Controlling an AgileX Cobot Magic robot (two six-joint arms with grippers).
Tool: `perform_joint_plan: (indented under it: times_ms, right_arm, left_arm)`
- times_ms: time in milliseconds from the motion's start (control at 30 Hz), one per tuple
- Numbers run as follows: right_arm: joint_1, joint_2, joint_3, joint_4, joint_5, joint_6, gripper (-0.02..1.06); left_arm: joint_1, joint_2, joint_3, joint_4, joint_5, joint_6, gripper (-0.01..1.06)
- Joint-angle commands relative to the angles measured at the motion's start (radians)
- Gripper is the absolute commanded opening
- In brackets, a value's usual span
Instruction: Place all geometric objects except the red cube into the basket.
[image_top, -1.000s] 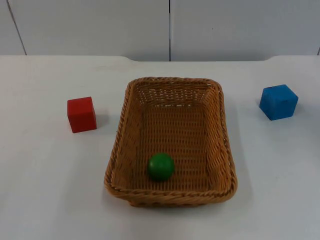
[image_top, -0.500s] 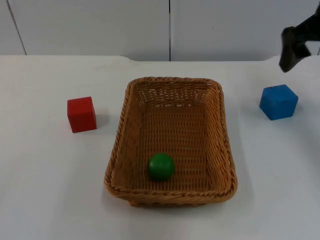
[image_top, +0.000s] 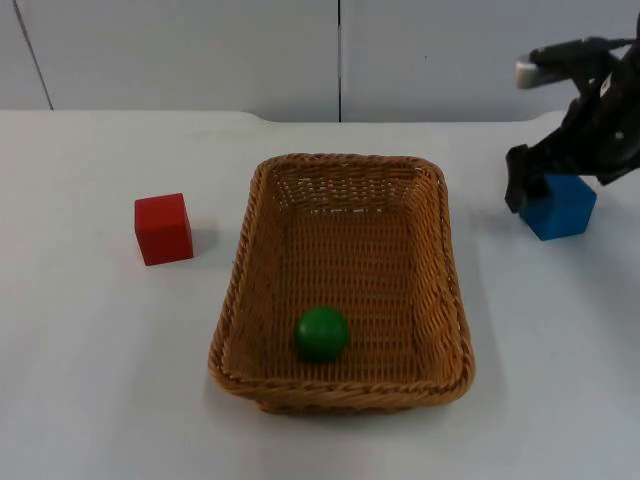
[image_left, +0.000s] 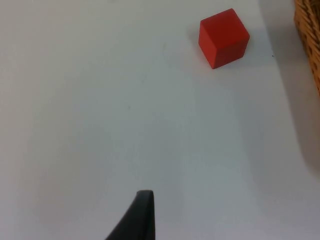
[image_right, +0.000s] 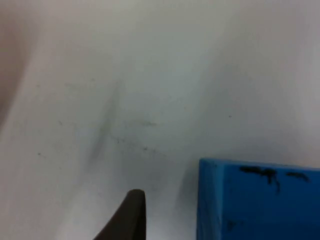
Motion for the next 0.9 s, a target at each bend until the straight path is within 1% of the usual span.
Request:
perform_joint_plan:
  times_ms: [0, 133, 267, 700, 733, 767, 800, 833, 867]
  right_arm:
    - [0.007, 0.013, -0.009, 0.004, -0.025, 0.016, 1.05]
    - [0.007, 0.026, -0.009, 0.002, -0.022, 0.021, 1.05]
    - [0.007, 0.026, -0.009, 0.016, -0.028, 0.012, 1.00]
    - [0.007, 0.026, -0.009, 0.027, -0.035, 0.023, 1.00]
    - [0.007, 0.026, -0.009, 0.023, -0.035, 0.023, 0.99]
    - [0.007, 0.026, -0.009, 0.023, -0.035, 0.023, 0.98]
    - [0.007, 0.026, -0.009, 0.023, -0.035, 0.023, 0.92]
    - [0.007, 0.026, -0.009, 0.023, -0.035, 0.023, 0.80]
    - [0.007, 0.026, -0.009, 0.023, -0.033, 0.023, 0.67]
  left_arm:
    - [0.005, -0.005, 0.004, 0.006, -0.017, 0.001, 1.05]
    - [0.005, -0.005, 0.004, 0.006, -0.017, 0.001, 1.05]
    - [0.005, -0.005, 0.004, 0.006, -0.019, 0.001, 1.05]
    - [0.005, -0.005, 0.004, 0.006, -0.019, 0.001, 1.05]
    - [0.005, -0.005, 0.004, 0.006, -0.019, 0.001, 1.05]
    - [0.005, -0.005, 0.004, 0.006, -0.019, 0.001, 1.05]
    - [0.005, -0.005, 0.004, 0.006, -0.019, 0.001, 1.05]
    - [0.005, -0.005, 0.004, 0.006, -0.019, 0.001, 1.05]
    - [0.005, -0.005, 0.004, 0.006, -0.019, 0.001, 1.05]
